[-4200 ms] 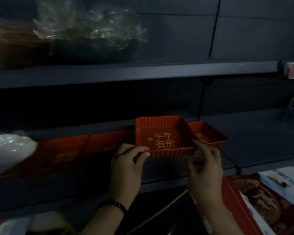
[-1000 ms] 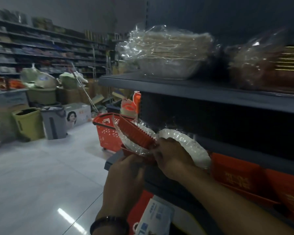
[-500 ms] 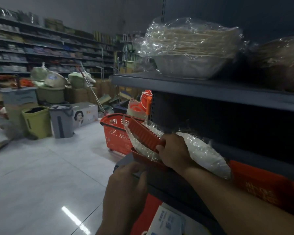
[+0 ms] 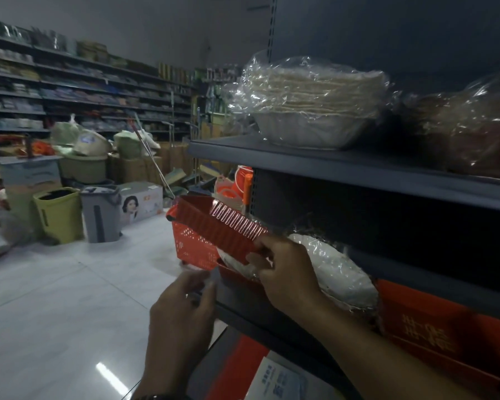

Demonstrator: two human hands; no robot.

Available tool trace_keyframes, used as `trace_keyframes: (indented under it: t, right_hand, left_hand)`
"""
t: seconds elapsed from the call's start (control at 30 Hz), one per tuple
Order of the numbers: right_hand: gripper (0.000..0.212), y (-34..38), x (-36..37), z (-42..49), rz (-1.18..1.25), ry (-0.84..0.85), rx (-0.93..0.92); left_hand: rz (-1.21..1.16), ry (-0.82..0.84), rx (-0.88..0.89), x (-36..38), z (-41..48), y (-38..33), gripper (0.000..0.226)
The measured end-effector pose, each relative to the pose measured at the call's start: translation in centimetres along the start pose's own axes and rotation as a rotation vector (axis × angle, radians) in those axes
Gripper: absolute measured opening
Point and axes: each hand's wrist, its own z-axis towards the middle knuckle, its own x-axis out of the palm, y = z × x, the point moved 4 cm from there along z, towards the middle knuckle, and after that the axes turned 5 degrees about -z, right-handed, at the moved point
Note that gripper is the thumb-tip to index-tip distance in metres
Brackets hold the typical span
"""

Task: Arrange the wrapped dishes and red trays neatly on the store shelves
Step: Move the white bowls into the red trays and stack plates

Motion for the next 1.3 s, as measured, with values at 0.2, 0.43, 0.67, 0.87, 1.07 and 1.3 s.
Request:
trace_keyframes:
  t: [0.2, 0.43, 0.67, 0.87, 1.07, 1.3]
  right_hand:
    - [0.012, -0.8, -3.3, -4.7, -0.118, -0.060, -0.204]
    - [0.012, -4.2, -8.8, -10.7, -0.233, -0.094, -0.209]
    - [0.018, -9.2, -15.9, -17.4, -0.348, -0.177, -0.116]
    - [0.016, -12.8, -22.0, -24.0, -0.388, -0.305, 0.050]
    - [0.019, -16.4, -27.2, -29.9, -0.450, -0.417, 0.130]
    - [0.012, -19.8, -31.9, -36.8, -0.478, -0.510, 0.198]
  left_hand:
    - [-0.414, -0.118, -0.099, -1.4, -1.0, -1.4, 0.062]
    - [-0.437, 0.051, 0.029, 0.2, -3.4, -3.8, 0.058]
    - [-0.146, 0.251, 0.404, 4.4, -6.8, -5.2, 0.042]
    - [-0.040, 0.365, 0.664, 10.1, -11.4, -8.2, 0.024]
    - [-0.083, 0.417, 0.745, 15.9, -17.0, -10.5, 0.021]
    - [-0.133, 0.521, 0.720, 20.8, -24.3, -12.8, 0.019]
